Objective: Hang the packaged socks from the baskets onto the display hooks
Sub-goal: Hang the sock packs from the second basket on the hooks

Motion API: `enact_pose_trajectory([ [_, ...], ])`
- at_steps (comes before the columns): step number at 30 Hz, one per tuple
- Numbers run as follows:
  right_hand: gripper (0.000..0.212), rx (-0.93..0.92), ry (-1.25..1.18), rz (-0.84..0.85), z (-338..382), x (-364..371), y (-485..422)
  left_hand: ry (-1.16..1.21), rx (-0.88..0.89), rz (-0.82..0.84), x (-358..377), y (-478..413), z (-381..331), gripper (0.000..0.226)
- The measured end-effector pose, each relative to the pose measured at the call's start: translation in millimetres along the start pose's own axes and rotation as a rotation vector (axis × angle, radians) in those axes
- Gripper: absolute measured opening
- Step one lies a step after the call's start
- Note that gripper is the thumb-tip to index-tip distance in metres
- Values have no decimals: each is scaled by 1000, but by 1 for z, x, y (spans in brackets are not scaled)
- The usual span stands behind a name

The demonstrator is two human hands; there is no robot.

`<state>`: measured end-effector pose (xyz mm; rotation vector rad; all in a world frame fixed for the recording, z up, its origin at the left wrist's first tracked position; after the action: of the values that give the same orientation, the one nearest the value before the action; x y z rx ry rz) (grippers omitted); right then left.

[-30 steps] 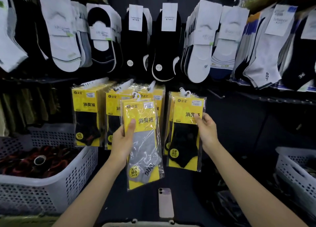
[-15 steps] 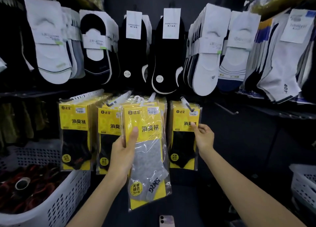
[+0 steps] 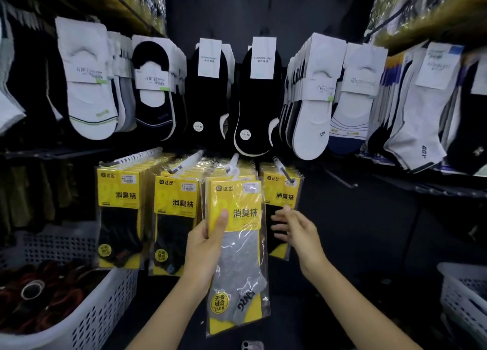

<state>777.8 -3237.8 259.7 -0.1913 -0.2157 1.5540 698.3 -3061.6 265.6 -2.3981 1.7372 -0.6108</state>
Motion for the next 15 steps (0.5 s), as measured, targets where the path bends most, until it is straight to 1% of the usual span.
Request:
enact_pose_trajectory([
  [2, 34, -43, 0, 84, 20, 7, 22, 37, -37, -5, 5, 6, 0, 29],
  [4, 43, -63, 10, 102, 34, 12, 38, 81, -93, -22, 11, 12, -1, 35],
  [8, 29, -79, -26, 84, 47, 8, 52, 62, -79, -54, 18, 23, -9, 42],
  [11, 23, -61, -53, 45, 46, 0, 58, 0, -86, -14, 19, 29, -16, 33],
  [12, 22, -52, -65, 24, 44, -4, 59, -32, -103, -3, 18, 30, -19, 34],
  [15, 15, 2, -75, -46, 35, -21, 58, -85, -114, -25, 11, 31, -23, 42],
])
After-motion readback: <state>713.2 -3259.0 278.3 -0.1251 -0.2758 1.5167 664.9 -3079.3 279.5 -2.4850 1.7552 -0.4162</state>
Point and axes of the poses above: each hand's wrist, its own y-axis away from the middle knuckle, its own x-axis out of the palm, z = x × y, the point moved 1 cm from there along -y, towards the middle knuckle, and after that the axes turned 5 degrees about y, right-handed, at the moved point
